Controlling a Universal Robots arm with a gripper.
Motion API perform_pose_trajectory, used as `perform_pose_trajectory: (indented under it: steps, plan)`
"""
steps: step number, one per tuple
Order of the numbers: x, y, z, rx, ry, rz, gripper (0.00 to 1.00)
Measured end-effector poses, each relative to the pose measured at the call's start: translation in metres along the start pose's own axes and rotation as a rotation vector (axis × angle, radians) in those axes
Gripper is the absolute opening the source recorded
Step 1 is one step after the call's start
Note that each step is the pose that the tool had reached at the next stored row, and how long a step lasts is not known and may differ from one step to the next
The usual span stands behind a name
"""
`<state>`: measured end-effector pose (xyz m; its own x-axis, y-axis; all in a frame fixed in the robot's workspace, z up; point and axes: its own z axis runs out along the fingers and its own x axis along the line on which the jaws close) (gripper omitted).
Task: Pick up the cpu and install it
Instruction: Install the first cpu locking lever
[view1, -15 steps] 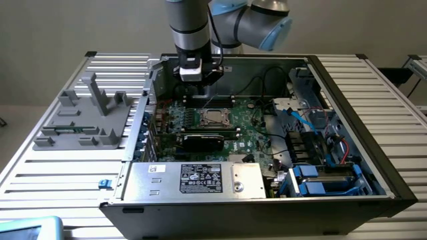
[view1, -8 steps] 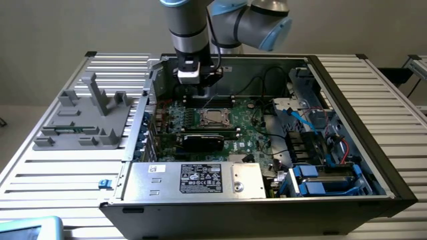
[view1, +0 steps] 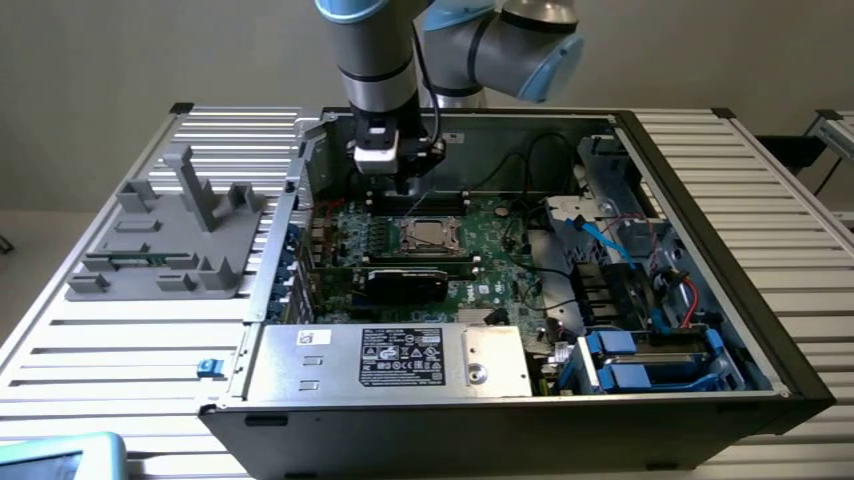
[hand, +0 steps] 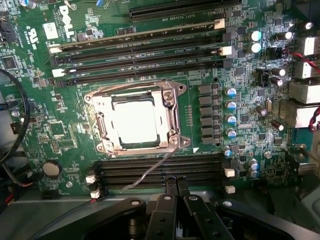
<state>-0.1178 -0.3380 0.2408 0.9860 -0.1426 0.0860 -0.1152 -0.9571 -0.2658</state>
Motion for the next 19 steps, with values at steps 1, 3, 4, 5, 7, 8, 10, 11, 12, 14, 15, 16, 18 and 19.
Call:
perform_pose_trajectory:
  steps: [1, 3, 4, 5, 7, 8, 10, 11, 12, 14, 15, 16, 18, 19]
  plan:
    - [0.0, 0.0004, 0.0002, 0.0023, -0.0001, 0.001, 0.12]
    - [0.0001, 0.0011, 0.0002, 0.006, 0.0, 0.003, 0.12]
    - [0.0001, 0.0011, 0.0002, 0.0062, 0.0, 0.003, 0.12]
    - [0.0001, 0.0011, 0.0002, 0.0062, 0.0, 0.003, 0.12]
    - [0.0001, 0.0014, 0.0002, 0.0071, -0.0002, 0.004, 0.12]
    - [0.0002, 0.0019, 0.0003, 0.0097, -0.0003, 0.004, 0.12]
    - [0.0003, 0.0032, 0.0004, 0.0175, -0.0011, 0.006, 0.12]
    - [0.0004, 0.0037, 0.0004, 0.0178, -0.0012, 0.006, 0.12]
    - [0.0004, 0.004, 0.0004, 0.0179, -0.0019, 0.006, 0.12]
    - [0.0005, 0.005, 0.0009, 0.0182, -0.0026, 0.007, 0.12]
    - [0.0004, 0.0054, 0.0018, 0.0179, -0.0025, 0.008, 0.12]
    - [0.0003, 0.0059, 0.003, 0.0177, -0.0021, 0.01, 0.12]
    - [0.0, 0.0068, 0.0064, 0.0172, 0.0, 0.017, 0.12]
    - [-0.0002, 0.0073, 0.0082, 0.0168, 0.0015, 0.022, 0.12]
